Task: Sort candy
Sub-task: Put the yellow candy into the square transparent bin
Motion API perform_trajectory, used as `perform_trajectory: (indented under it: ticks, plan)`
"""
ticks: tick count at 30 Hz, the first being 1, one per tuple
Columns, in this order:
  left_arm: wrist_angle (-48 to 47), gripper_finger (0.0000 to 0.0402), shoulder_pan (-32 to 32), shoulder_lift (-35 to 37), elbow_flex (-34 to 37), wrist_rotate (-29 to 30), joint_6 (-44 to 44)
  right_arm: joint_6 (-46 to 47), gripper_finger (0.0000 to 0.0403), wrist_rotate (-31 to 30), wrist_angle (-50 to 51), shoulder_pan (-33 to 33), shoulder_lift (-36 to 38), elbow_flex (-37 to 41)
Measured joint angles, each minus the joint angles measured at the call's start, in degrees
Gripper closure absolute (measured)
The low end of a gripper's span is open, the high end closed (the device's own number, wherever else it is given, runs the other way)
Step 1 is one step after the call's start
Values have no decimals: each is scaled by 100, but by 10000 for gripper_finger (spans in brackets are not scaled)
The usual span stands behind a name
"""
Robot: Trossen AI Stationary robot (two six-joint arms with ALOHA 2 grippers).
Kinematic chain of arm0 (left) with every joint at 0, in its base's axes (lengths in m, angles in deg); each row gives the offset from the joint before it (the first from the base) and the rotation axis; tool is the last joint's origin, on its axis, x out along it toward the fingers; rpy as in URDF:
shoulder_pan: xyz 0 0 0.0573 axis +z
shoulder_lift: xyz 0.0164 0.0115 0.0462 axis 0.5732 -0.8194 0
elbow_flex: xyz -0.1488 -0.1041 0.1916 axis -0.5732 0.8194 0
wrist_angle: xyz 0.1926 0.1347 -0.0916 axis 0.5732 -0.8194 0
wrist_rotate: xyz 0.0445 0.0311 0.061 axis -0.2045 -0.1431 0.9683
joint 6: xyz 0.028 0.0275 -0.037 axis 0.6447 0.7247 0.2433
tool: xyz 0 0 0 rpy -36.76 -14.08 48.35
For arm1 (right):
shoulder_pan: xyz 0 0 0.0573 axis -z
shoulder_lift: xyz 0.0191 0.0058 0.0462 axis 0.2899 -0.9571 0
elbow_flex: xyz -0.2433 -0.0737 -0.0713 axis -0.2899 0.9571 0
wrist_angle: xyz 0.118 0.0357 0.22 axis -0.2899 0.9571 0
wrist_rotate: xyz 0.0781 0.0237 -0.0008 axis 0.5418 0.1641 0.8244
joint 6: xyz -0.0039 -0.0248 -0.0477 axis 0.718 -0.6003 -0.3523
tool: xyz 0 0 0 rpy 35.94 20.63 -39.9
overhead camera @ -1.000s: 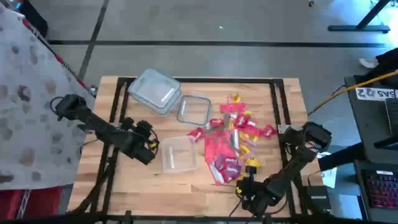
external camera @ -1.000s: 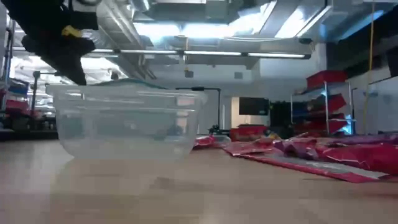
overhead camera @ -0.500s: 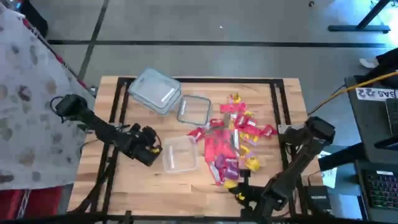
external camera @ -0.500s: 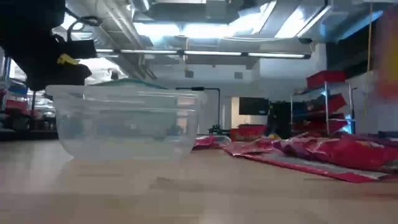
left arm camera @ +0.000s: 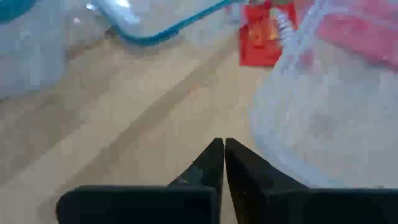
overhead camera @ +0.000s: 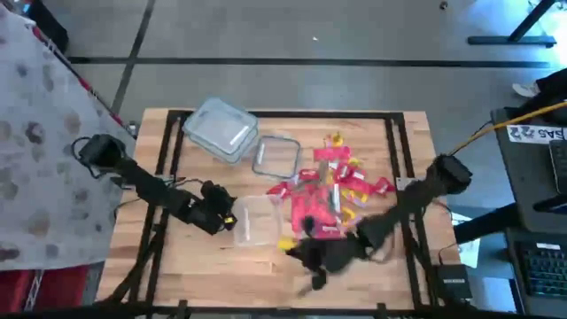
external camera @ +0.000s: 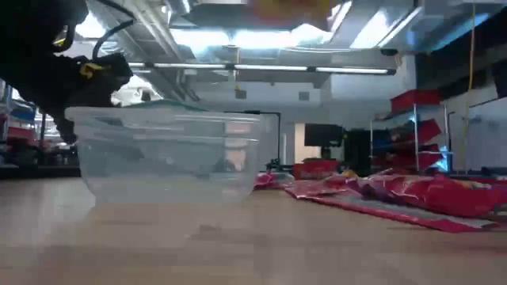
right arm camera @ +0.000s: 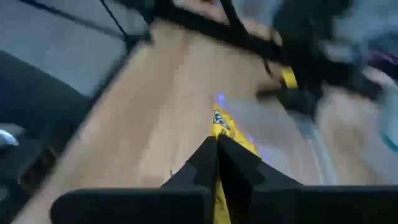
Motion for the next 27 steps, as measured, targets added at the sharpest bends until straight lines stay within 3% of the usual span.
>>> perform_trajectory:
  ticks: [7,12,17,23,27]
  plan:
    - [306,402,0,0,-2,-3,146,848,403,3039,-1575,1390,-769,2]
    - [332,402,-1,0,-2,-3,136,2090,403,4376,-2529,2094,-1499,1]
    - [344,402,0,0,-2,-4,131,3570,403,4946,-3143,2633,-2142,0]
    - [351,402,-2,0,-2,-4,129,3872,392,4784,-2770,2870,-2340,2]
    - [371,402,0,0,-2,-4,129,3793,351,4662,-2583,2908,-2333,-7]
